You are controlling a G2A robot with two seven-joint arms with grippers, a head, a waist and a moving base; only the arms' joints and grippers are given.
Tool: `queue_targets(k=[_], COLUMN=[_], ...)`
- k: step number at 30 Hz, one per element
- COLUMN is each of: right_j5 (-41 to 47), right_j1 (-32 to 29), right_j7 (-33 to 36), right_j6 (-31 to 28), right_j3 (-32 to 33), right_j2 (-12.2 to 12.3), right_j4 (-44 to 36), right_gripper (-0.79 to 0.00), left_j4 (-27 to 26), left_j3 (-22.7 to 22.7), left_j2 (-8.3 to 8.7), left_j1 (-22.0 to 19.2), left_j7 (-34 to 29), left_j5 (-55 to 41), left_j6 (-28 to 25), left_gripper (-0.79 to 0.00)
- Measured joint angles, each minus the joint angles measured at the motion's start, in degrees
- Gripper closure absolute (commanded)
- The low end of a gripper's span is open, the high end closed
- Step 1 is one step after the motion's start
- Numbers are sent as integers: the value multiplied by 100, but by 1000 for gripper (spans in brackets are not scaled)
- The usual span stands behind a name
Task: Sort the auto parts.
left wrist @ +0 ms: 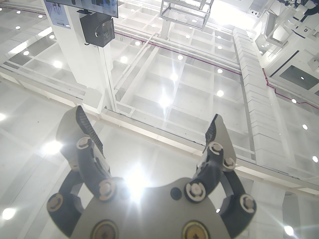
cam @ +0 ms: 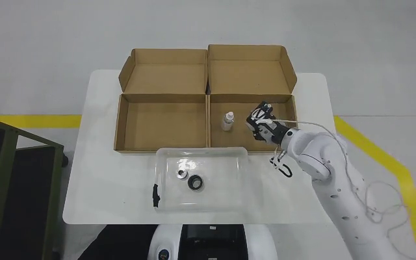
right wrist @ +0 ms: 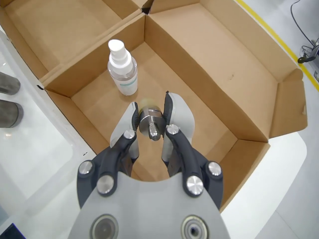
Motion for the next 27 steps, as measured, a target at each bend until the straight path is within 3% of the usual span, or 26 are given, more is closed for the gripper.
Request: queue_targets(k=[23, 25, 26, 27], right_j5=[118, 128, 136, 139], right_j1=[1275, 1317, 1339, 1351], right_j7=[786, 779, 768, 762], right_j6=[-47, -27, -21, -16], right_j3=[-1178, -1216, -1236, -1250], right_j2=[-268, -283, -291, -296], right_j4=[1616, 1675, 1705, 1720], right_gripper=[0, -34, -126, -142], left_j4=[0, 0, 0, 0], left_j3=[0, 0, 0, 0], left_j2=[0, 0, 0, 0], left_j1=[0, 0, 0, 0], left_j7=[0, 0, 0, 0], left_j5=[0, 0, 0, 0], left_j6=[0, 0, 0, 0], left_gripper=[-785, -785, -785, -785])
